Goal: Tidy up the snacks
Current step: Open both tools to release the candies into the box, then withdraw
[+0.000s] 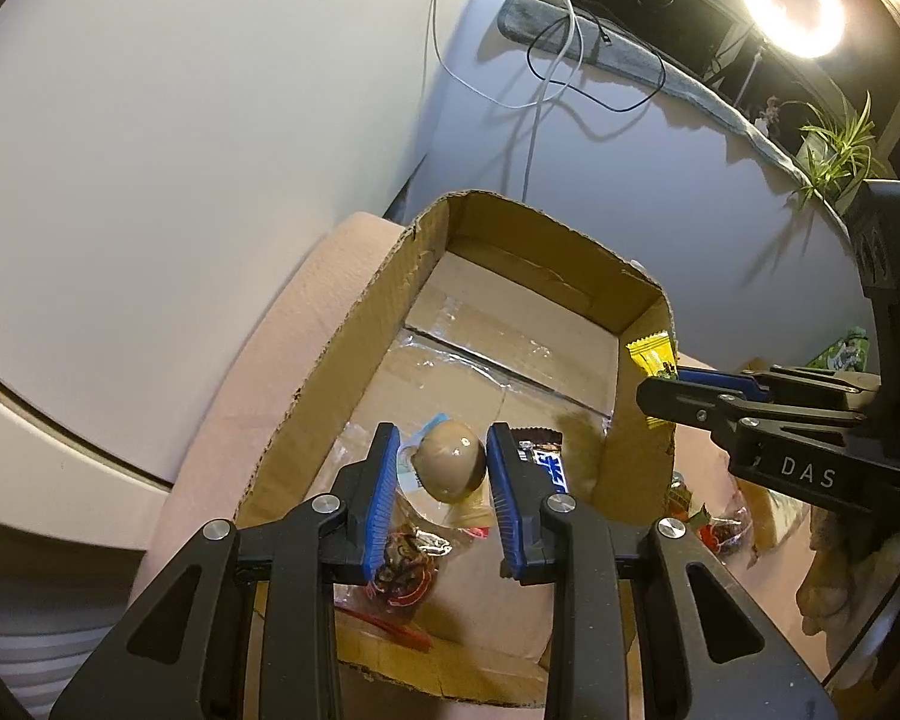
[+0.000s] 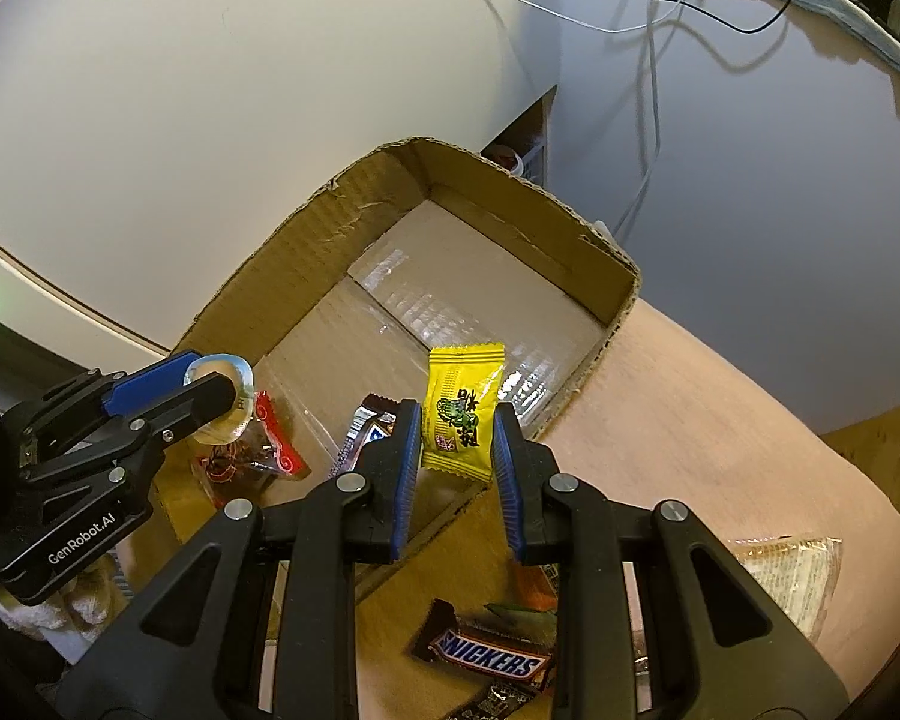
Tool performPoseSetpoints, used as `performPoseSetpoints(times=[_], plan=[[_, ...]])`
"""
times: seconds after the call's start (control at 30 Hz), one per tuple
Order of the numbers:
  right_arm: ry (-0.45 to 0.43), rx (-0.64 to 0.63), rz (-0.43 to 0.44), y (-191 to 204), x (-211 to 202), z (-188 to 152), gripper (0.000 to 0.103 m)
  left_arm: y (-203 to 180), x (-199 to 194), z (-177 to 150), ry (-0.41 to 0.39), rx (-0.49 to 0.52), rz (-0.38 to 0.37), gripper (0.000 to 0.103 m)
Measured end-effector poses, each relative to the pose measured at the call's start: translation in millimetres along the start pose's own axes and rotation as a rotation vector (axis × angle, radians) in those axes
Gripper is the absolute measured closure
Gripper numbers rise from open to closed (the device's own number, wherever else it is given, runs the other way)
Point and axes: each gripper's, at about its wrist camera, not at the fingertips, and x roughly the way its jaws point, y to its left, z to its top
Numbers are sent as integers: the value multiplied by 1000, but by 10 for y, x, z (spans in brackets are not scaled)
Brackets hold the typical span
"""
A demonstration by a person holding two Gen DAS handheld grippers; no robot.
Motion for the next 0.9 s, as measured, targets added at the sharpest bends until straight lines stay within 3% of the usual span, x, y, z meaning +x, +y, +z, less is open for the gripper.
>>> performPoseSetpoints(times=[0.07, 0.13, 0.2, 0.37, 0.63, 0.9], plan=[[3, -5, -2, 4, 13, 11, 73, 4, 1, 19, -1, -1, 4, 70], [-3, -10, -5, 10, 6, 21, 58, 6, -2, 35, -3, -5, 6, 60], [-17, -13, -9, 13, -13, 28, 46, 8, -6, 42, -6, -6, 10, 59], [-30, -8, -14, -6, -65, 30, 36, 2, -19, 30, -8, -1, 12, 59], [-57, 3, -13, -105, -192, -65, 35, -72, -91, 9, -16, 7, -9, 59], [-63, 30, -45, -360, -441, -369, 35, -313, -226, -111, -11, 54, -67, 59]])
